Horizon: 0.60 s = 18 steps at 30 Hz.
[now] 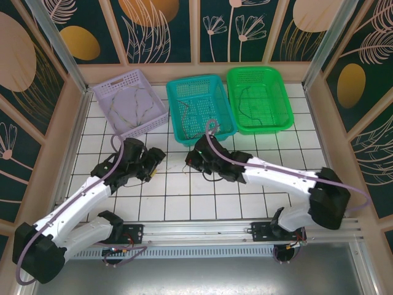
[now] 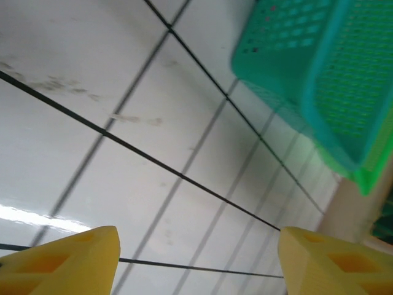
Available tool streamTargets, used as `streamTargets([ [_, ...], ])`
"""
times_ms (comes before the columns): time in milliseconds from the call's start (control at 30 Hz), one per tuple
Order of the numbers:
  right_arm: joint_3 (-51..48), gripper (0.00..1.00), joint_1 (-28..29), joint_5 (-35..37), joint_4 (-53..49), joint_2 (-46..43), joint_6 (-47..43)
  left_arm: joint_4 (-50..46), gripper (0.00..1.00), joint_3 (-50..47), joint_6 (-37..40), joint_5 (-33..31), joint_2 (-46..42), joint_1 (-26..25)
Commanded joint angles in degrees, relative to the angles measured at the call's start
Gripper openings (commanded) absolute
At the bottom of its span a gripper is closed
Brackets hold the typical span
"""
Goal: Untangle the cables
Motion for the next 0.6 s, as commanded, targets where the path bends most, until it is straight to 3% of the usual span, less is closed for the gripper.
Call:
streamTargets([
  [0, -0.8, 0.0, 0.2, 3.6, -0.8, -5.5, -10.2, 6.3, 0.72, 3.8, -7.8, 3.2, -0.4, -0.3],
  [200, 0.2, 0.0, -4.1, 1.2, -1.3, -8.0, -14.7, 9.1, 0.72, 7.6, -10.3, 3.5, 2.7, -1.0],
  [300, 1.5, 0.0, -5.4, -0.1, -1.6, -7.4, -16.1, 12.3, 0.66, 8.3, -11.2, 3.3, 4.6, -1.6],
  [367, 2.1, 0.0, -5.9, -0.9, -1.4, -7.0, -17.2, 15.0, 0.54, 8.9, -11.3, 3.1, 6.3, -2.4],
  [500, 3.0, 0.0, -7.0, -1.4, -2.2, -7.3, -21.8, 14.7, 0.03, 12.4, -8.7, 2.0, 9.9, -2.7],
  [567, 2.5, 0.0, -8.0, -1.4, -2.8, -8.2, -26.2, 11.1, 0.0, 16.0, -5.5, -1.3, 10.9, -2.0],
])
